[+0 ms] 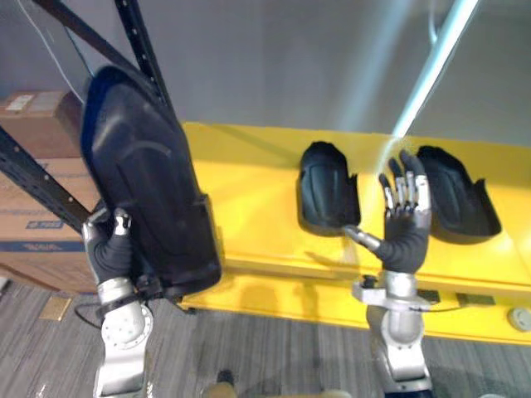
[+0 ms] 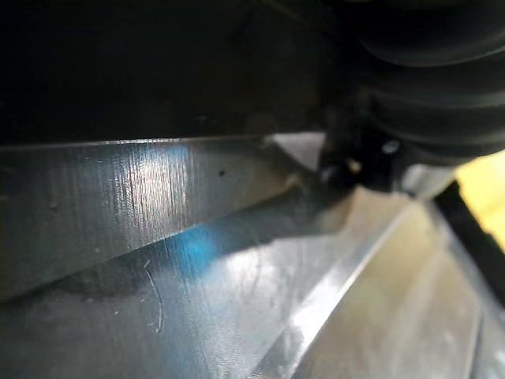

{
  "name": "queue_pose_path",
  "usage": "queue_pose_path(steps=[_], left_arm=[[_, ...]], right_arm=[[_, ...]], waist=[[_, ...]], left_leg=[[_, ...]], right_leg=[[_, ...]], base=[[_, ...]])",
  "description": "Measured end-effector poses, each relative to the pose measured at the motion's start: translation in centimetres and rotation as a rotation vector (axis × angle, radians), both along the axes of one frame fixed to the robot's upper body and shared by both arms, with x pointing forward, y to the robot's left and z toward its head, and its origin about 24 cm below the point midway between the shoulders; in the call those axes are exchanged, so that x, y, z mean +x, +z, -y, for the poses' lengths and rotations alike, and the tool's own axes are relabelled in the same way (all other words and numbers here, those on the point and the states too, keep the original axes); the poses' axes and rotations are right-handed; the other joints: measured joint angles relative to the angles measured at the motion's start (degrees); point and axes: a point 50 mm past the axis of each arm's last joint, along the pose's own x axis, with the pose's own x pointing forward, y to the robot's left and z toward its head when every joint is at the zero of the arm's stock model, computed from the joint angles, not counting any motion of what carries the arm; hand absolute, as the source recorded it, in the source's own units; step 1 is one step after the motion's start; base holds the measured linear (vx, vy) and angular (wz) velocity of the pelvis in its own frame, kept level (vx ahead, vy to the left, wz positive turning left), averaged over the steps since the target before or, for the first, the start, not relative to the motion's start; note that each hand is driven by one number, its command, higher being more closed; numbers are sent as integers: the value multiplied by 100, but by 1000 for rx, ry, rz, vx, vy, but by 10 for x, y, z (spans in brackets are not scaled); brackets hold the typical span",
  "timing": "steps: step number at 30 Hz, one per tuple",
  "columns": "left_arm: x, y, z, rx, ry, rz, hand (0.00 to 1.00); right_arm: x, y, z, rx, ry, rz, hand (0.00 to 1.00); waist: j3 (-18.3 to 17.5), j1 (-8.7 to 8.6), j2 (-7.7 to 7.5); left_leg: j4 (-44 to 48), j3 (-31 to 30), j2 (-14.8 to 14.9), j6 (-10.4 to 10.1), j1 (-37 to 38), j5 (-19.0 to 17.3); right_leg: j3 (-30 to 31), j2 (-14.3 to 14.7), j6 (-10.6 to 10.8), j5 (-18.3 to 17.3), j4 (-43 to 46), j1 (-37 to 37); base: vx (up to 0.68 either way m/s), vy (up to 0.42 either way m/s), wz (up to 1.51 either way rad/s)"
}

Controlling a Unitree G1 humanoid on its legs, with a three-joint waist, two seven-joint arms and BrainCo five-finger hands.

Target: Walk over and take plastic housings, then place them on the shelf

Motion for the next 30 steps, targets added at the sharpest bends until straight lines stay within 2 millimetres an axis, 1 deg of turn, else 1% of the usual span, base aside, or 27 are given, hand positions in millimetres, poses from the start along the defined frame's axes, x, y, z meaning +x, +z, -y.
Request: queue_pose_path(steps=[2,5,7,8,10,13,15,17,18,21,24,25,27,30], left_arm=[[1,-3,-4,-1,21,-29,100],[16,-15,-21,38,63,-152,100],[27,-26,-43,69,108,-279,100],[29,-28,-50,73,123,-305,100],[38,-33,-69,97,138,-412,100],[47,-33,-85,118,146,-489,100],[58,-30,-97,125,160,-534,100],[66,-26,-107,135,172,-570,100],[70,-22,-115,142,185,-587,100],[83,-13,-121,139,185,-597,100],[93,-17,-120,141,162,-655,100],[94,-18,-120,141,155,-668,100],[99,-21,-118,154,126,-710,100],[100,-21,-125,155,125,-763,100]], right_arm=[[1,2,3,-3,8,4,0],[2,2,7,13,26,-6,0],[3,1,6,3,53,-26,0],[3,0,5,-2,59,-34,0],[3,-4,6,-7,70,-67,0],[3,-8,7,-17,85,-103,0],[3,-11,8,-25,103,-132,0],[3,-13,9,-36,113,-151,0],[3,-14,8,-46,124,-156,0],[0,-20,10,-54,142,-197,0],[0,-20,11,-101,162,-208,0],[0,-21,11,-109,170,-211,0],[0,-21,10,-114,194,-218,0],[0,-23,10,-129,208,-240,0]], waist=[[-24,-7,76],[-73,-34,163],[-78,-92,176],[-79,-99,175],[-80,-157,173],[-86,-172,183],[-85,-202,192],[-85,-272,195],[-76,-338,210],[-43,-428,289],[-63,-467,410],[-65,-471,425],[-55,-543,451],[-41,-637,475]], left_leg=[[-196,101,71,-33,148,120],[-335,141,133,-76,274,197],[-355,234,159,-62,267,210],[-355,265,163,-63,268,210],[-359,323,162,-89,257,235],[-358,430,163,-87,286,239],[-358,474,161,-86,281,241],[-358,514,161,-86,305,241],[-358,535,160,-86,311,241],[-359,584,162,-85,307,241],[-358,710,168,-85,283,240],[-359,729,169,-85,287,240],[-358,760,179,-84,291,240],[-357,828,179,-83,282,240]], right_leg=[[38,78,33,20,-20,16],[51,150,82,46,-105,69],[146,181,130,76,-210,41],[185,186,141,90,-219,14],[230,184,176,129,-215,-33],[351,185,202,180,-207,-90],[430,186,205,191,-193,-131],[479,187,204,191,-192,-137],[499,187,204,191,-192,-147],[560,187,204,189,-167,-205],[705,192,210,195,-126,-334],[730,194,210,195,-115,-345],[794,209,210,195,-81,-390],[860,208,205,189,0,-487]], base=[[-55,-58,-17],[-79,-42,-11],[-85,-10,-19],[-51,-1,-22],[-12,7,-14],[18,10,-19],[27,5,-13],[29,4,-9],[9,3,-11],[-8,3,-8],[-32,13,-16],[-11,8,-17],[-10,2,-10],[-17,8,-13]])
